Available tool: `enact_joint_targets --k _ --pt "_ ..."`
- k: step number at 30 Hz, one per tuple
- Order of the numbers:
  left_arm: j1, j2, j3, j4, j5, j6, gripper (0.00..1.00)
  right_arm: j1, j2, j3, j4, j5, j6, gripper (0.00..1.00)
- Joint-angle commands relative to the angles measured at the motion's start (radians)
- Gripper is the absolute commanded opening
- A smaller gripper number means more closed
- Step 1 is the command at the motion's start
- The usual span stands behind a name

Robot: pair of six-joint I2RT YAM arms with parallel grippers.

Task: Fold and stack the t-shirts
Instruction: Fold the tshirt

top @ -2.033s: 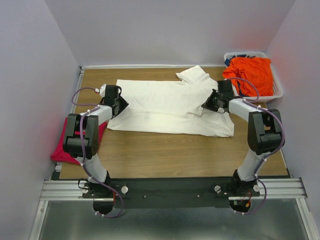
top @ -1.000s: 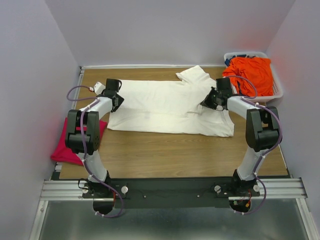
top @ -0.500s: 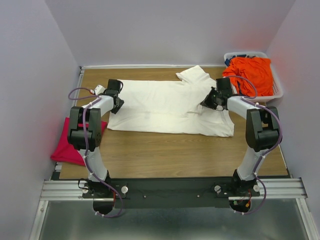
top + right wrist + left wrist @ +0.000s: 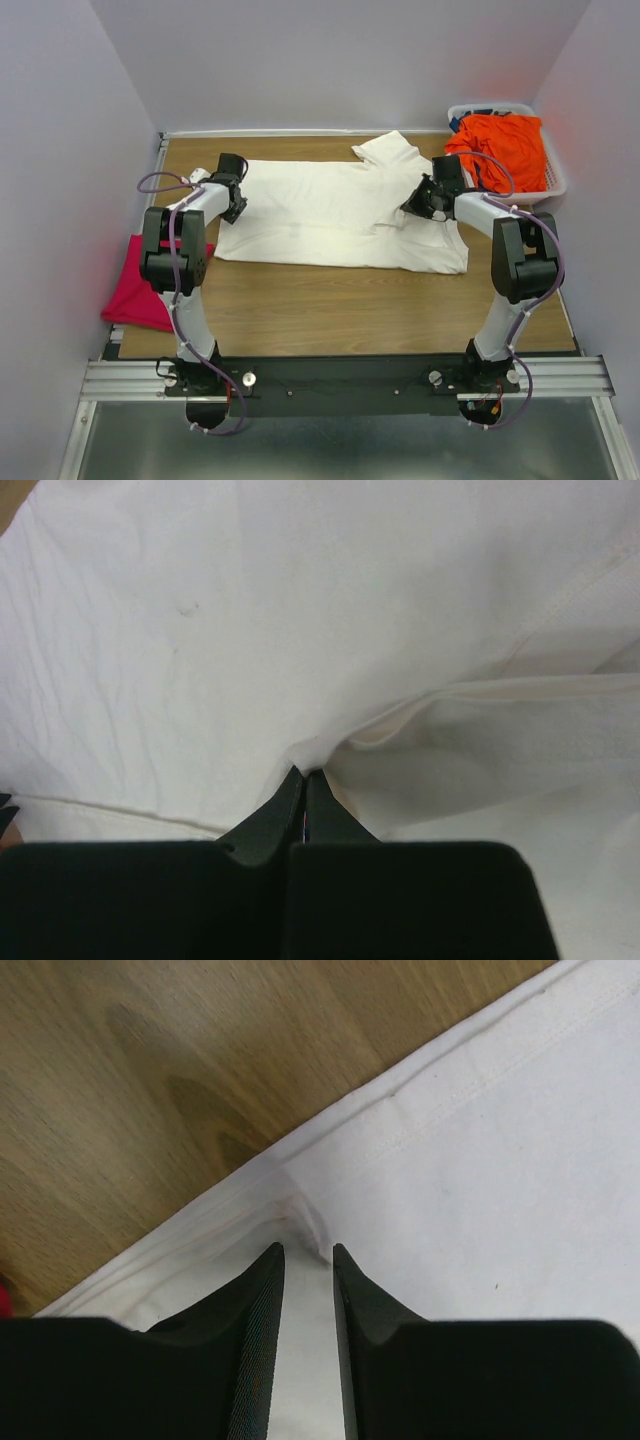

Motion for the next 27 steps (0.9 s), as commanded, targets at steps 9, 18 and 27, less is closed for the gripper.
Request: enact_joint_targets --k 9,18,27 --pt "0.005 0.051 0.099 -0.144 -0.098 -0.045 0.27 0.007 0.014 -0.017 0.031 -0.033 0.012 0.02" --pt "0.007 0.074 0.109 -0.171 -0.105 -0.056 0.27 0.004 0.006 -0.031 0.040 -0.041 0.009 0.02" --pt "0.007 0.075 0.131 -0.187 -0.114 -0.046 0.18 0.006 -0.006 -0.042 0.046 -0.041 0.009 0.02"
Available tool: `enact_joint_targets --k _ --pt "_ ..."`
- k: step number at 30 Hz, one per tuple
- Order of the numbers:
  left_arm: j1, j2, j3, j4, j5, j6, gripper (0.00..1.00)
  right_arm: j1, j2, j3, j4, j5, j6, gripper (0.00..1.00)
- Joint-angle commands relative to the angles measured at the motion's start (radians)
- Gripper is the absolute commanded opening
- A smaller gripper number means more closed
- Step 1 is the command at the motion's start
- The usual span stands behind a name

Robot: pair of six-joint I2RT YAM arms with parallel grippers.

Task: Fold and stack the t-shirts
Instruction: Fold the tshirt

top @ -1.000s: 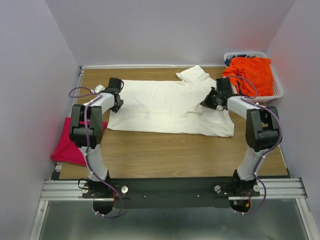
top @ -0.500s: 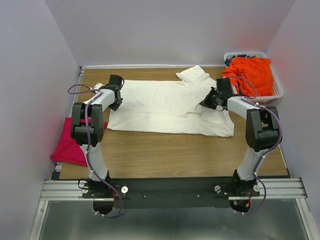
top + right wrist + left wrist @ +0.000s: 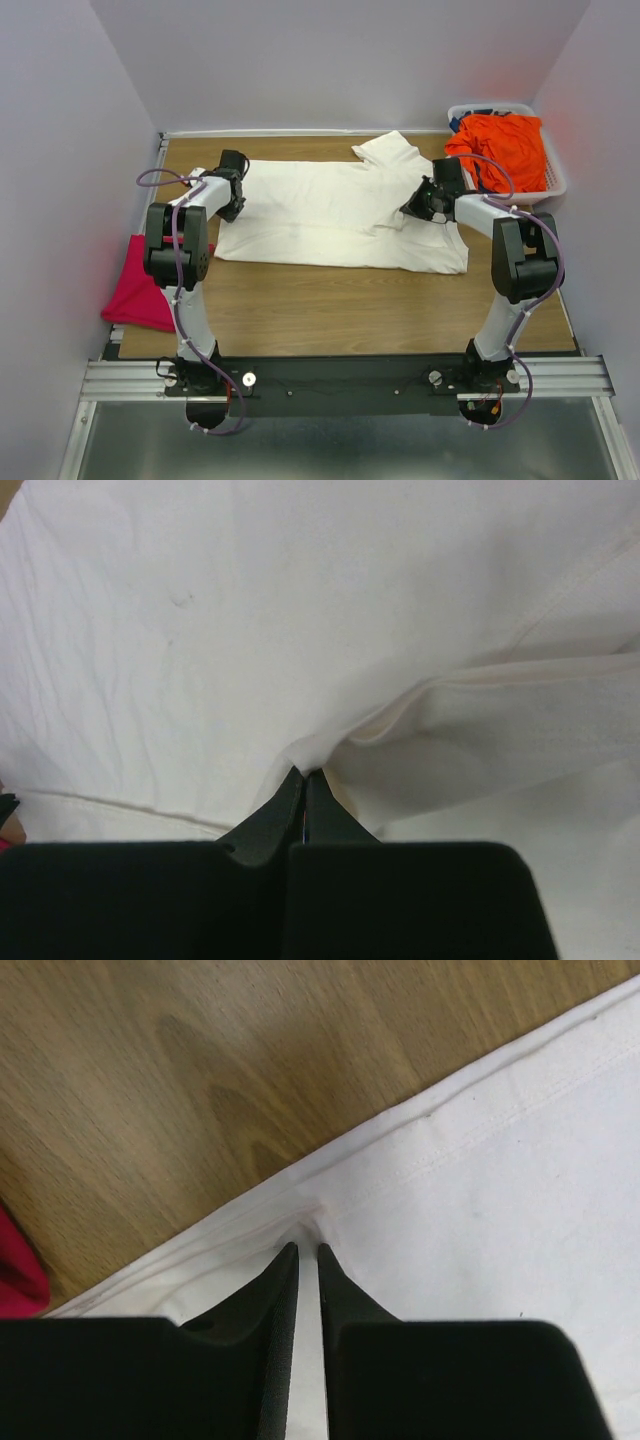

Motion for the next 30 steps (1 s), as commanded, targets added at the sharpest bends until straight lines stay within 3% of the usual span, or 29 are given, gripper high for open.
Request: enact_joint_targets --k 1,8,18,19,20,25,30 --pt "0.008 0.016 0.023 -0.035 -0.061 -0.010 0.15 0.006 -0.008 -0.021 0.025 -0.017 0.002 0.02" --pt "0.012 0.010 0.023 -0.033 -0.071 0.002 0.00 0.003 -0.026 -0.025 0.026 -0.006 -0.001 0.01" --pt "0.012 -0.009 0.032 -0.032 -0.081 0.016 0.00 0.003 -0.074 -0.019 0.023 0.009 -0.011 0.00" --pt "0.012 -0.003 0.036 -0.036 -0.082 0.016 0.01 0.003 -0.074 -0.019 0.023 0.005 -0.011 0.00" --pt "0.012 0.000 0.041 -0.042 -0.085 0.010 0.16 0.003 -0.074 -0.022 0.023 0.005 -0.011 0.00" --pt "0.012 0.014 0.070 -0.073 -0.093 -0.002 0.43 0.001 -0.063 -0.027 0.026 0.000 -0.010 0.00" --pt "0.012 0.031 0.113 -0.101 -0.096 -0.004 0.45 0.003 -0.063 -0.028 0.024 0.000 -0.010 0.01"
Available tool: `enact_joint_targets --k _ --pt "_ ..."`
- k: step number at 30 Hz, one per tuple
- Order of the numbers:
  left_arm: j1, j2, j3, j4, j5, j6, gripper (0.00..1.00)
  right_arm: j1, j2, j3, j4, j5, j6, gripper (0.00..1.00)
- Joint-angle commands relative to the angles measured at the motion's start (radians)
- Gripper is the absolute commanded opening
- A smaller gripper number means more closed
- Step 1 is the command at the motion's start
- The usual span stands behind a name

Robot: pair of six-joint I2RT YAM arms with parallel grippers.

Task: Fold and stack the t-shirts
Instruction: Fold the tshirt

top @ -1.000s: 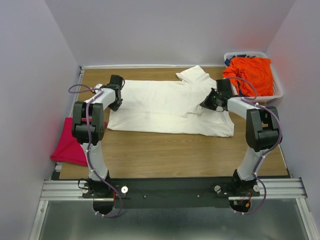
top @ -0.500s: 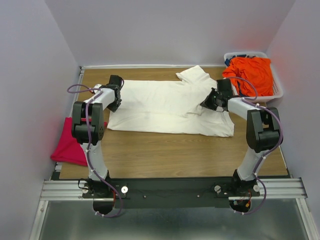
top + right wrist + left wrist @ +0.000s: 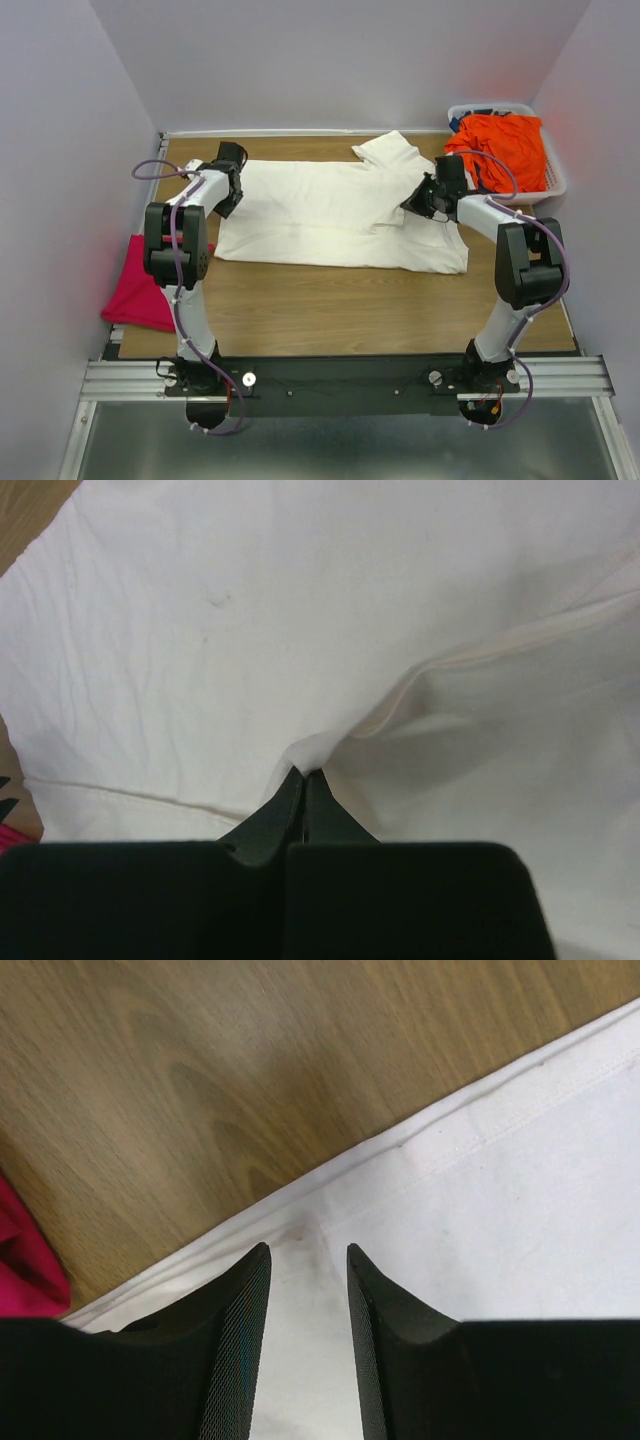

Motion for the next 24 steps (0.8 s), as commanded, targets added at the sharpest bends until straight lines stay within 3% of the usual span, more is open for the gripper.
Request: enact_joint_targets --k 1,16,24 --pt "0.006 0.038 0.051 -0.052 -0.057 -0.018 0.45 0.003 -0.012 -0.018 0.019 0.000 -0.009 0.00" --pt "-0.008 0.098 0.106 -0.088 -0.038 -0.036 0.41 0.001 -0.005 -0.021 0.021 -0.003 -0.010 0.00" --pt "-0.011 0.101 0.103 -0.090 -0.030 -0.036 0.27 -0.001 -0.003 -0.024 0.021 -0.006 -0.012 0.01"
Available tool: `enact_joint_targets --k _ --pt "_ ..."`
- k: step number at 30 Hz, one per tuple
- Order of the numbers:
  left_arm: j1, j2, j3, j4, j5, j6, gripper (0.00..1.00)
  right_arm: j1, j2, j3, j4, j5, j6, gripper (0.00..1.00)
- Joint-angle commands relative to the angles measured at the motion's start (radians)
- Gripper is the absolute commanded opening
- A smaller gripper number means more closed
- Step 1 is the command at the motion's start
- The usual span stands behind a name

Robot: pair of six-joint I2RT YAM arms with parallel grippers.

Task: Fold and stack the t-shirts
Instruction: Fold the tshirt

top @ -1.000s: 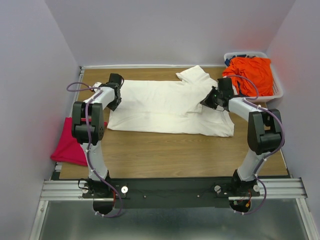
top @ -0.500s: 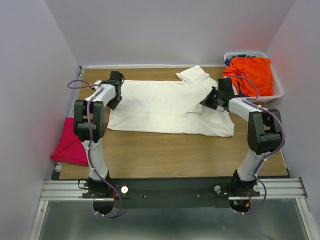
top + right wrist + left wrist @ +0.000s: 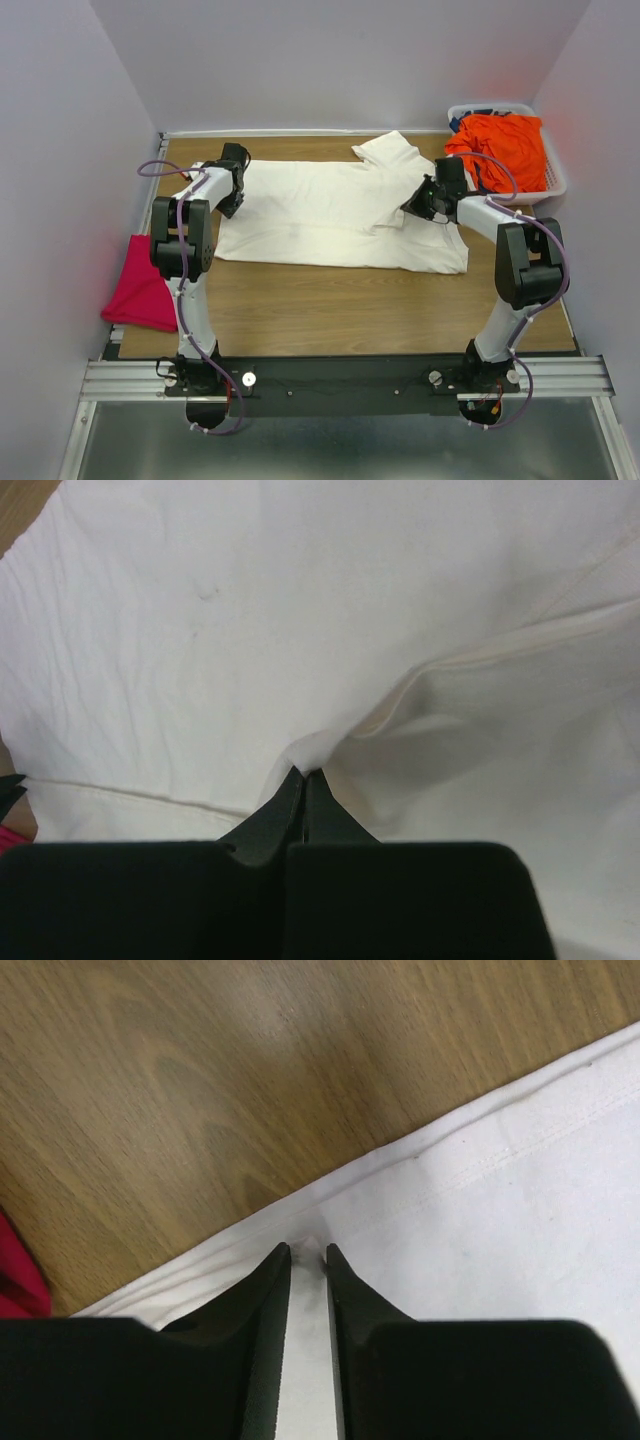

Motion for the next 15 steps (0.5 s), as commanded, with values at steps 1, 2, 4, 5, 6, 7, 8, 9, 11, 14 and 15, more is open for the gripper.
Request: enact_joint_targets --k 1,2,4,5,6,7,8,9,11,14,15 --pt "-0.005 0.007 0.017 -0.016 -0.026 -0.016 0.24 -0.001 -0.003 -0.012 0.020 -0.008 -0.013 0.00" --pt "-0.005 0.006 0.016 -0.017 -0.026 -0.014 0.20 -0.002 -0.003 -0.012 0.020 -0.008 -0.012 0.00" --pt "-0.005 0.000 0.013 -0.016 -0.026 -0.014 0.14 -0.002 -0.003 -0.012 0.020 -0.008 -0.012 0.00" --pt "-0.005 -0.003 0.011 -0.016 -0.026 -0.014 0.10 -0.004 -0.003 -0.012 0.020 -0.008 -0.012 0.00" --pt "-0.005 -0.005 0.008 -0.017 -0.026 -0.014 0.09 -0.002 -0.006 -0.012 0.020 -0.008 -0.012 0.01" --pt "-0.005 -0.009 0.005 -0.019 -0.026 -0.016 0.06 -0.004 -0.006 -0.012 0.020 -0.008 -0.012 0.01" --pt "-0.005 -0.012 0.005 -0.017 -0.028 -0.014 0.01 -0.004 -0.009 -0.011 0.020 -0.008 -0.012 0.00" --pt "-0.005 -0.014 0.002 -0.017 -0.028 -0.013 0.00 -0.004 -0.011 -0.011 0.020 -0.008 -0.012 0.00" --pt "-0.005 -0.023 -0.009 -0.017 -0.029 -0.013 0.00 -0.002 -0.016 -0.008 0.022 -0.010 -0.012 0.00" --pt "-0.004 -0.040 -0.024 -0.019 -0.036 -0.014 0.00 -0.004 -0.028 -0.002 0.019 -0.008 -0.010 0.01" --pt "-0.004 -0.045 -0.026 -0.019 -0.037 -0.014 0.00 -0.004 -0.031 0.000 0.019 -0.007 -0.010 0.01"
